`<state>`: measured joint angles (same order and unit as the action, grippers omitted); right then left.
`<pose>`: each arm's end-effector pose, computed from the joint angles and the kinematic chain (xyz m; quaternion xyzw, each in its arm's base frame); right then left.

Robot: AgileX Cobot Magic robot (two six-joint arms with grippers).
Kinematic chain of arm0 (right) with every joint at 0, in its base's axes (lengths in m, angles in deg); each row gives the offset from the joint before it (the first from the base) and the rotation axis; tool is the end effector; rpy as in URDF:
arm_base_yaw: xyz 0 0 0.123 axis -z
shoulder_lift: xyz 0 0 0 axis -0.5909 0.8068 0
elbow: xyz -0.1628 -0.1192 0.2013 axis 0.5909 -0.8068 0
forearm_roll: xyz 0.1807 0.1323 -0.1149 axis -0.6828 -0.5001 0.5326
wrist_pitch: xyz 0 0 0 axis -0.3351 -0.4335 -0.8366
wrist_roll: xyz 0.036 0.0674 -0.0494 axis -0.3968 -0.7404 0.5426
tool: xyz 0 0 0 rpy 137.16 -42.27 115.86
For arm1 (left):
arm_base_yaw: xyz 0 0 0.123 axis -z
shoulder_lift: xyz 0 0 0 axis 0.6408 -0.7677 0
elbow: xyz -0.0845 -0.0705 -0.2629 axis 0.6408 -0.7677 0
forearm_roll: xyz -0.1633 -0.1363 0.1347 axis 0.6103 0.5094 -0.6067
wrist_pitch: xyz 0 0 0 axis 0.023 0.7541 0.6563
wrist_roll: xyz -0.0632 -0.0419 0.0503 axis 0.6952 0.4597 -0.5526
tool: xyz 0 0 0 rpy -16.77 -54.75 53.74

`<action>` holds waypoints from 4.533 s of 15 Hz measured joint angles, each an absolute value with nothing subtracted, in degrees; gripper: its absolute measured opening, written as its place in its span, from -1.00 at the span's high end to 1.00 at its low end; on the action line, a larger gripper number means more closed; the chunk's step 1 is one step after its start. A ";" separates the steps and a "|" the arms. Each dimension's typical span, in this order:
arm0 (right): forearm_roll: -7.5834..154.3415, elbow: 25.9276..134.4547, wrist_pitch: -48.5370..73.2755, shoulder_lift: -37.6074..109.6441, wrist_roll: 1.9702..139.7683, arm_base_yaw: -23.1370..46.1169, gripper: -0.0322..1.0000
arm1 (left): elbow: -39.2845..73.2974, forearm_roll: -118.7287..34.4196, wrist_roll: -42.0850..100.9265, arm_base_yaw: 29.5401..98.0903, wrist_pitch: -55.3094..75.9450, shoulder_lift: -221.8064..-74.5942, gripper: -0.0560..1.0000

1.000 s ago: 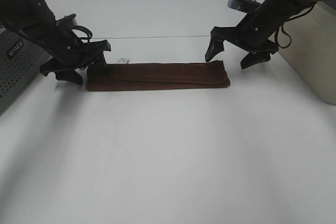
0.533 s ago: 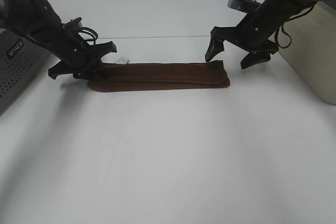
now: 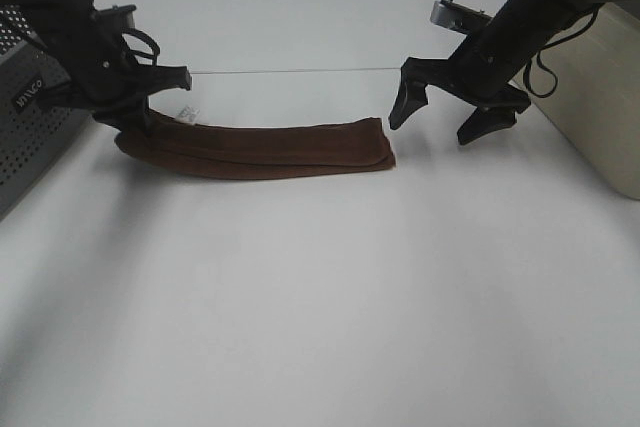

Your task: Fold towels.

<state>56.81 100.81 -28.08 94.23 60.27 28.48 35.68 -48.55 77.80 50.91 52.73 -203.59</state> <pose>0.4689 0.0927 0.1385 -0.0547 0.9745 0.1726 0.1326 0.4609 -0.0984 0.1468 -0.0631 0.9838 -0.0850 0.1449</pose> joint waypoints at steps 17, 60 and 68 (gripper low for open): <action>55.72 100.81 -38.11 85.64 58.61 28.48 -0.94 | 49.03 -32.85 87.77 68.27 45.68 -207.83 -0.29; 66.55 81.62 -47.79 44.04 56.60 27.91 -0.94 | 19.07 -56.86 71.56 56.35 75.99 -150.42 -0.57; 69.99 44.32 -40.46 4.91 56.60 27.91 -0.94 | -20.64 -56.23 68.87 56.35 76.28 -102.40 -0.57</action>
